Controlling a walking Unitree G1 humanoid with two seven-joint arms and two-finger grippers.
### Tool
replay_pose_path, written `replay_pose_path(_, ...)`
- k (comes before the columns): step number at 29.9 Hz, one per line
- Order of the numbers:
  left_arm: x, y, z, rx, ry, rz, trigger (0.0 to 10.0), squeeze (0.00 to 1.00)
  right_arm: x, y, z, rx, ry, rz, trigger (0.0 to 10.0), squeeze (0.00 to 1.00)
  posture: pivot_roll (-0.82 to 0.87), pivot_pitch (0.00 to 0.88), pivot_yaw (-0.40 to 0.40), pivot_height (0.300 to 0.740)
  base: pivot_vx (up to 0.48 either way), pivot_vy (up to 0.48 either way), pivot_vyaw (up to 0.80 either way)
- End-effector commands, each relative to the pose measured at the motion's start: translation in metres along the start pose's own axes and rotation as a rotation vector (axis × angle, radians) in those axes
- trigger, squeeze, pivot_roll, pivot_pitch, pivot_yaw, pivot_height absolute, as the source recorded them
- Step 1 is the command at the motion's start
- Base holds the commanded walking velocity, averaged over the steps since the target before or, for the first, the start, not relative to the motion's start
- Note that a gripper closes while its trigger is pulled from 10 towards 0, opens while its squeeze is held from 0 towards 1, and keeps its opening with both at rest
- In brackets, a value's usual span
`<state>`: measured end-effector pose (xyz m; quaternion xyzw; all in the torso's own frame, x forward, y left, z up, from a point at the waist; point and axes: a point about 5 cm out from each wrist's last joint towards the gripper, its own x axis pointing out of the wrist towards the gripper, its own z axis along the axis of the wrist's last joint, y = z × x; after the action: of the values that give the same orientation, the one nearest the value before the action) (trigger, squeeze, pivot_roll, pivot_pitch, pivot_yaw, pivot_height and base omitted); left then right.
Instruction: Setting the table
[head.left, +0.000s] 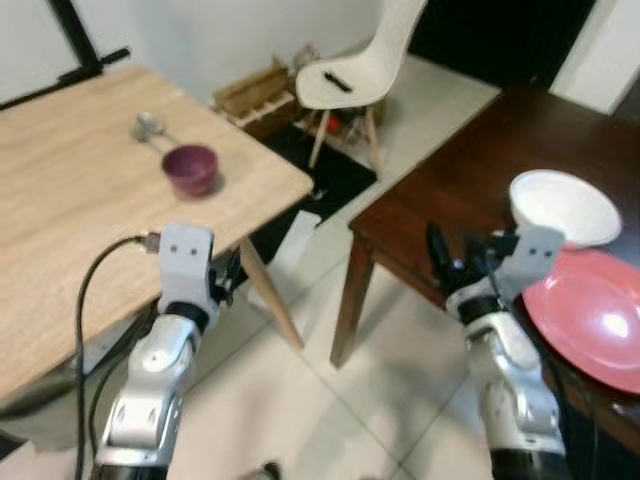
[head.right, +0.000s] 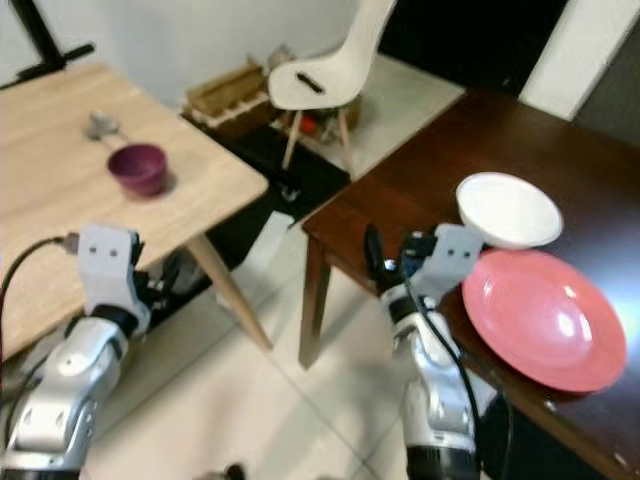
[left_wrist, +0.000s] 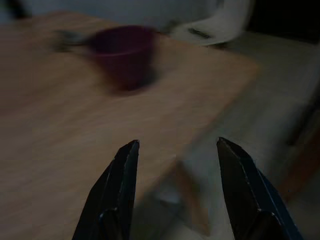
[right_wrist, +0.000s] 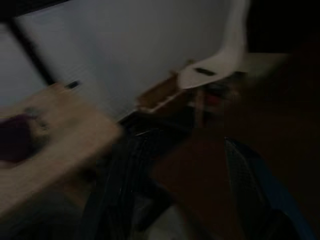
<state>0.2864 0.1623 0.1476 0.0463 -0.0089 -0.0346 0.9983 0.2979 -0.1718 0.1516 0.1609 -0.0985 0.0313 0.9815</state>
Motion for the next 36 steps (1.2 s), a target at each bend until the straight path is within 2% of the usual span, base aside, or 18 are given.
replay_pose_path(1, -0.001, -0.001, -0.004, -0.006, 0.018, 0.004, 10.0, 0.00, -0.002, 0.000, -0.003, 0.008, 0.013, 0.006, 10.0, 0.00, -0.06, 0.000, 0.030, 0.740, 0.000, 0.000, 0.77)
replay_pose_path(11, 0.002, 0.006, 0.003, 0.014, -0.005, 0.031, 10.0, 0.00, -0.002, 0.002, 0.001, 0.013, 0.002, 0.015, 10.0, 0.00, -0.07, 0.000, 0.028, 0.740, 0.000, 0.000, 0.76)
replay_pose_path(15, 0.007, 0.016, 0.011, 0.034, -0.031, 0.064, 10.0, 0.00, 0.002, 0.002, 0.006, 0.030, -0.016, 0.011, 10.0, 0.00, -0.06, 0.000, 0.025, 0.740, 0.000, 0.000, 0.76)
replay_pose_path(21, 0.012, 0.019, 0.016, 0.069, -0.050, 0.087, 10.0, 0.00, 0.005, -0.001, 0.009, 0.055, -0.028, -0.020, 10.0, 0.00, -0.06, 0.000, 0.025, 0.740, 0.000, 0.000, 0.60)
replay_pose_path(23, 0.017, 0.020, 0.016, 0.104, -0.049, 0.107, 10.0, 0.00, 0.006, -0.003, 0.011, 0.081, -0.039, -0.042, 10.0, 0.00, -0.06, 0.000, 0.024, 0.740, 0.399, 0.000, 0.00)
replay_pose_path(27, 0.023, 0.015, 0.020, 0.105, -0.065, 0.097, 10.0, 0.00, 0.005, -0.006, 0.015, 0.085, -0.064, -0.063, 10.0, 0.00, -0.07, 0.000, 0.028, 0.740, 0.480, 0.000, 0.00)
replay_pose_path(36, 0.026, 0.014, 0.021, 0.104, -0.070, 0.083, 10.0, 0.00, 0.004, -0.010, 0.017, 0.092, -0.072, -0.077, 10.0, 0.00, -0.08, 0.000, 0.034, 0.740, 0.480, 0.000, 0.00)
